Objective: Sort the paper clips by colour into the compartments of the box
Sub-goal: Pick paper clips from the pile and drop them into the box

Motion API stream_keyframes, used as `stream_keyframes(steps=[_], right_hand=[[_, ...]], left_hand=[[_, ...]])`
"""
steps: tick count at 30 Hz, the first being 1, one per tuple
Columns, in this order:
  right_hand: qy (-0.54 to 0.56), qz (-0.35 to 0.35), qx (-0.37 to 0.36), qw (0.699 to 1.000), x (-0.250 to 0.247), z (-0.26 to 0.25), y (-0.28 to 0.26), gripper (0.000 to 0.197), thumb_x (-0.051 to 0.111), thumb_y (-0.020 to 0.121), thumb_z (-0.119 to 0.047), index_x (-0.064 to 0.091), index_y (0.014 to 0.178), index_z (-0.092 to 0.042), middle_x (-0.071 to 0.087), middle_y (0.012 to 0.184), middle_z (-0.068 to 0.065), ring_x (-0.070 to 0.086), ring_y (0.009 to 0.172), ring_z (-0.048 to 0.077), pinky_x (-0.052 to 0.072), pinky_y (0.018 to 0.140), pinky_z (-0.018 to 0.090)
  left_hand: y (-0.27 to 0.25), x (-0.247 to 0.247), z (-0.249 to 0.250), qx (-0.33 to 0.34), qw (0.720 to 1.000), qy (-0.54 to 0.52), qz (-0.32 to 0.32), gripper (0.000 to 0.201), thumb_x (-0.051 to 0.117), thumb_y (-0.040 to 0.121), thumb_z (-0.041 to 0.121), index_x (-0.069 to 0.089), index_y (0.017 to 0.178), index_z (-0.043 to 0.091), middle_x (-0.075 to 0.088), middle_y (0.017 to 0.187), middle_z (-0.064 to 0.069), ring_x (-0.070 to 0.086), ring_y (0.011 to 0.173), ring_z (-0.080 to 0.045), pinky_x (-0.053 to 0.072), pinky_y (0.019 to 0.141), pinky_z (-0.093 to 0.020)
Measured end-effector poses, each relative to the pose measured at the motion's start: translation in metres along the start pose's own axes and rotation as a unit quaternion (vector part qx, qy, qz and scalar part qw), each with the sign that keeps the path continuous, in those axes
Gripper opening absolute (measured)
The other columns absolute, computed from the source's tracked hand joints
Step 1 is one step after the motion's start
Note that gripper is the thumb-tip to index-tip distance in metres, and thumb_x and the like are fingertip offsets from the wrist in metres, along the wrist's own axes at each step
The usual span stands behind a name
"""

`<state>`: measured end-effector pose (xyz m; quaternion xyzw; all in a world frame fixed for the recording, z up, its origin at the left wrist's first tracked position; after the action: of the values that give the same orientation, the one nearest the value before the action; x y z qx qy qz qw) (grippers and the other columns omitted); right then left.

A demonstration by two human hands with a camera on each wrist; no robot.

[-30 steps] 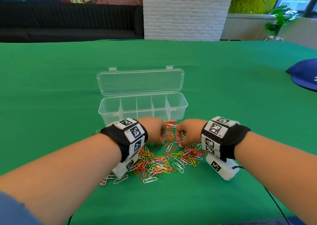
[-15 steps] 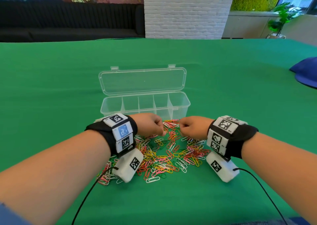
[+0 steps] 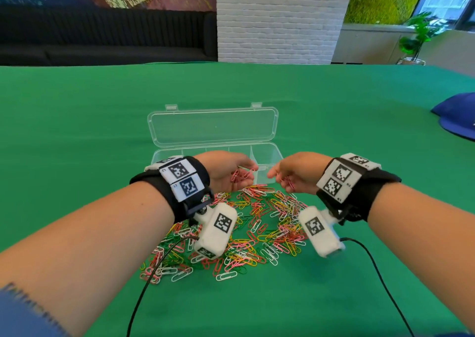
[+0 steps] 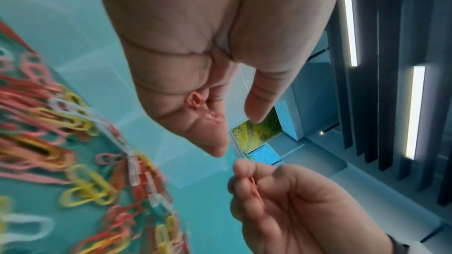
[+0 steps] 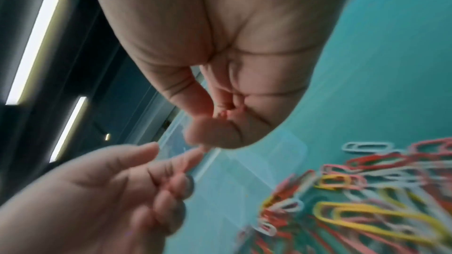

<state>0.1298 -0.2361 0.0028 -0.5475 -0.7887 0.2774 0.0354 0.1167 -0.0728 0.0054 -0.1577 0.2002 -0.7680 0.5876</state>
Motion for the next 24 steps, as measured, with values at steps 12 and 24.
stream_keyframes(steps=[12,24], right_hand=[[0.245,0.060,-0.026,0.967,-0.031,-0.039,0.040,0.036,0.030,0.097,-0.027,0.047,0.101,0.004,0.046,0.079,0.015,0.049,0.067,0.024,0.044,0.060,0.031],[0.189,0.038,-0.060,0.979,-0.030,-0.036,0.047,0.038,0.026,0.097,-0.026,0.054,0.082,-0.005,0.053,0.086,0.012,0.050,0.077,0.019,0.039,0.067,0.028]], left_hand=[[0.037,0.022,0.052,0.025,0.999,-0.013,0.040,0.038,0.042,0.097,0.040,0.045,0.101,0.002,0.045,0.079,-0.010,0.047,0.067,-0.019,0.045,0.065,-0.026],[0.048,0.020,0.050,0.070,0.993,0.067,0.065,0.030,0.045,0.096,0.040,0.051,0.093,0.010,0.039,0.077,-0.002,0.039,0.069,-0.014,0.036,0.067,-0.024]])
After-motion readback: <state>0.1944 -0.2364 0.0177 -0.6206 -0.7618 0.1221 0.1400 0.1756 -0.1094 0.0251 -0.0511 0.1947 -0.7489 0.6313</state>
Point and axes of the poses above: each hand's wrist, its own y-axis towards the middle knuckle, its own x-axis out of the palm, z = x × y, the point moved 1 cm from there along y, towards the middle knuckle
